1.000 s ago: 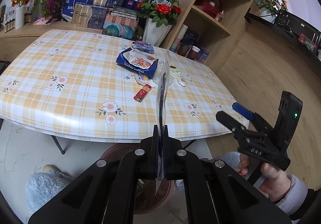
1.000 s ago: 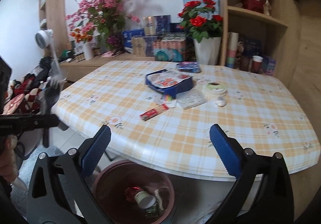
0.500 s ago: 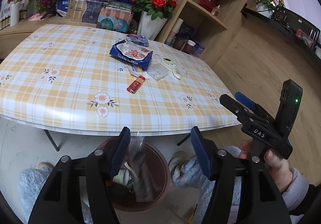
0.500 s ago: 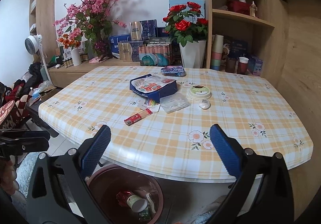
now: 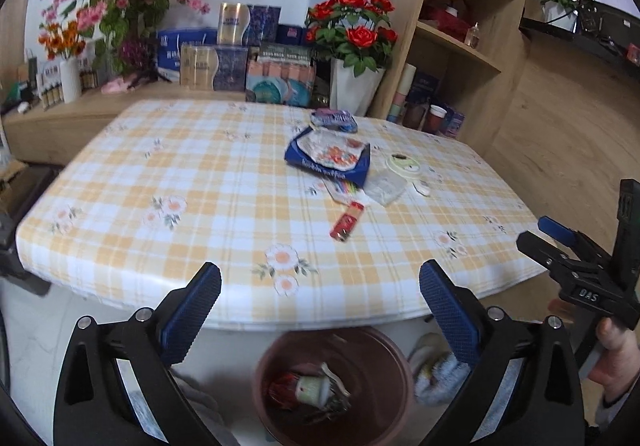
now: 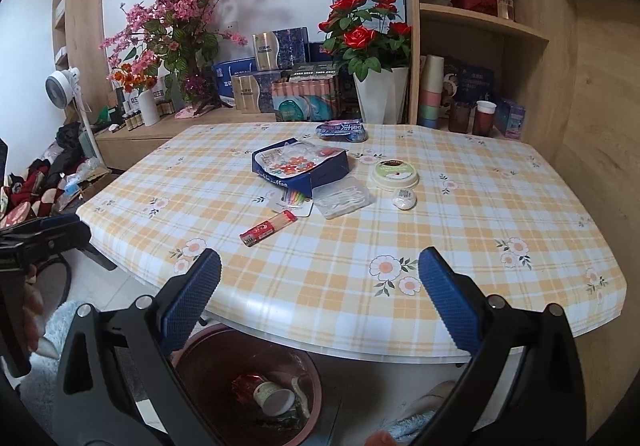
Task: Collect trash
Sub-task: 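Move both grippers back over the table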
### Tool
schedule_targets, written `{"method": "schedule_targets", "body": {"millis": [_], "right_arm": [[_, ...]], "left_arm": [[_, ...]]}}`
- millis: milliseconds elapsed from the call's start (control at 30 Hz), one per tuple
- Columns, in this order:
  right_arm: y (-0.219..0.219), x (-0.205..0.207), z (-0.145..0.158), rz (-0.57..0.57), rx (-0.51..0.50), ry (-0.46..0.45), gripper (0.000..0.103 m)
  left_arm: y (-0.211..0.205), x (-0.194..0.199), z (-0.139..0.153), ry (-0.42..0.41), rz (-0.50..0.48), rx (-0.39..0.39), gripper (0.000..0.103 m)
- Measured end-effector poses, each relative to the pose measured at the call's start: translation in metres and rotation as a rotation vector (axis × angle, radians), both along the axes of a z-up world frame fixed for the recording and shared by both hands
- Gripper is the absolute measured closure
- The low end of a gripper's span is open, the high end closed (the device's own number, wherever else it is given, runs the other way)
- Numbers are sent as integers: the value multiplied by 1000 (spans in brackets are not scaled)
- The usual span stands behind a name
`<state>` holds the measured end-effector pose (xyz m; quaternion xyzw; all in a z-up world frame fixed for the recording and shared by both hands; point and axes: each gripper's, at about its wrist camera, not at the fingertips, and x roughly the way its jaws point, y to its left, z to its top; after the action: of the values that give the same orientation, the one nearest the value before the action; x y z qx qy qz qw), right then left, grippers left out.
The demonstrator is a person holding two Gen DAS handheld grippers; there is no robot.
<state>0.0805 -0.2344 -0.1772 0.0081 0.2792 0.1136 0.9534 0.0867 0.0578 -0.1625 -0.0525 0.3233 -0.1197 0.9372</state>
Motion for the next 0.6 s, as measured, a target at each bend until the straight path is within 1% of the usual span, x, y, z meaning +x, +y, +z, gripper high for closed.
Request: {"method": "schedule_targets", "body": {"millis": [100, 300, 367, 600], "right_arm": [[-3, 4, 1, 5, -5, 11, 6], [-15, 11, 7, -5, 36, 10, 6], [-19, 14, 8, -7, 46, 26, 6], [-29, 25, 11, -60, 0, 30, 6]], "left_arm": [[-4, 6, 9, -43, 5, 32, 6], [-8, 18, 18, -98, 4, 28, 6], [-11, 22, 20, -107, -3, 31, 6], [-25, 37, 23, -120, -26, 41, 6]]}}
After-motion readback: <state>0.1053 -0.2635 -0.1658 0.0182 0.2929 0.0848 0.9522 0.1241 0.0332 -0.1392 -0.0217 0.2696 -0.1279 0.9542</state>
